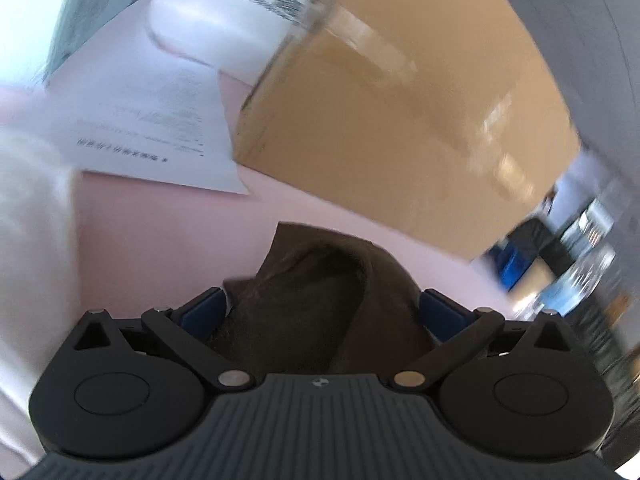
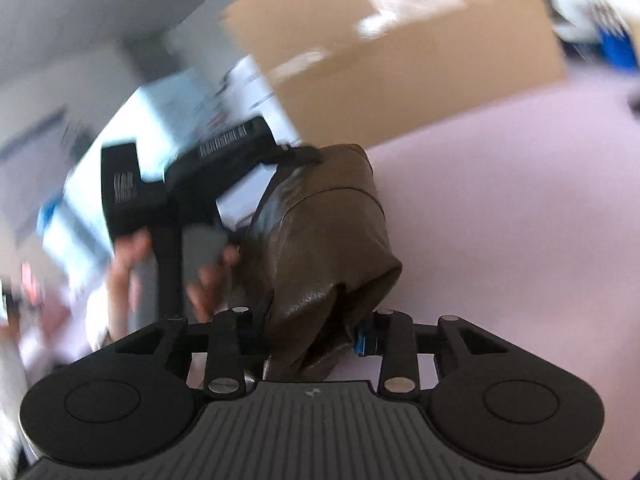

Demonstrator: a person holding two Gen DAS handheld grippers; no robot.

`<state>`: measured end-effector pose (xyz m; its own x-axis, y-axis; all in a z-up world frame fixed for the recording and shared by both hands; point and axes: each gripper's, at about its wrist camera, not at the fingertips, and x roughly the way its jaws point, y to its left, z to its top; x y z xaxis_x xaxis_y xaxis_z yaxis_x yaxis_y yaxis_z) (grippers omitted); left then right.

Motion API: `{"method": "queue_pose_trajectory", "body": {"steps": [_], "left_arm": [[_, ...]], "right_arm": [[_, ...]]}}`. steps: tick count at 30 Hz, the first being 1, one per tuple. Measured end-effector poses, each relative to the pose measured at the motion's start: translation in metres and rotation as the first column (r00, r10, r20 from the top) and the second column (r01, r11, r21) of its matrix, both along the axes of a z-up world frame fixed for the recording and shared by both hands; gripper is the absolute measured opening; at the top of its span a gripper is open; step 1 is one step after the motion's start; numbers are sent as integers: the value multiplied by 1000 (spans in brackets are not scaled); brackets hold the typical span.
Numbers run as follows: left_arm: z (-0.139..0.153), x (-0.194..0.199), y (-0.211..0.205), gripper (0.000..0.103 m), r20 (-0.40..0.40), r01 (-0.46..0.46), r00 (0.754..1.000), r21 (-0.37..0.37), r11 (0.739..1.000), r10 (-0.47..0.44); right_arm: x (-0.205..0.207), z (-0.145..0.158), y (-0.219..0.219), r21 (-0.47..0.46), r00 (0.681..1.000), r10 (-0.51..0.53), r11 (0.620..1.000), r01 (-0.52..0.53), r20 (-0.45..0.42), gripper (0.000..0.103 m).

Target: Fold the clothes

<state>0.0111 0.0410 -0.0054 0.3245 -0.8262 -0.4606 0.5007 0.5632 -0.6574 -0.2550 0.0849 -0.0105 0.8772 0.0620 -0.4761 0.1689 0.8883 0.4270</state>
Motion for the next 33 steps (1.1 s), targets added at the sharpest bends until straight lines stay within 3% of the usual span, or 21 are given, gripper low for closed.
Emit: {"method": "queue_pose_trajectory", "body": {"steps": [2,5,10,14,17,22,25,28,31,33], "left_arm": [[1,8,13,103,-81,0,997,-92,996,-8],[6,11,18,103,-96,23,995,-118,993,-34],[15,-1,8,103,12,145,989,-21,989,-145],[10,-4,-1,103,-6,278,961,-10,961,-278],[2,-2,-6,103,-57,358,932,-40,933,-359],[-1,-13,-24,103,-35,508,859,-77,858,-511],[-3,-24,-33,103,-27,546,835,-78,834,-550],[-6,-31,-43,103,-24,554,832,-31,832,-554],[-3,-43,-51,103,22,556,830,41,830,-557],[-1,-49,-55,103,46,553,829,78,829,-557]], "right_arm": [[-5,6,-11,-29,998,59,998,-59,-24,32],[-13,16,-33,-111,969,232,964,-241,-82,32],[-34,30,-76,-212,880,450,854,-474,-152,35],[-49,28,-109,-277,820,555,774,-570,-138,37],[-49,20,-136,-221,810,579,781,-584,-93,40],[-38,-7,-170,-37,841,541,841,-540,13,44],[-28,-16,-170,6,842,538,842,-539,43,45],[-19,-17,-164,8,845,532,846,-533,47,46],[-14,-19,-158,-1,862,506,862,-506,40,62],[-13,-22,-158,-9,882,470,882,-470,25,84]]}}
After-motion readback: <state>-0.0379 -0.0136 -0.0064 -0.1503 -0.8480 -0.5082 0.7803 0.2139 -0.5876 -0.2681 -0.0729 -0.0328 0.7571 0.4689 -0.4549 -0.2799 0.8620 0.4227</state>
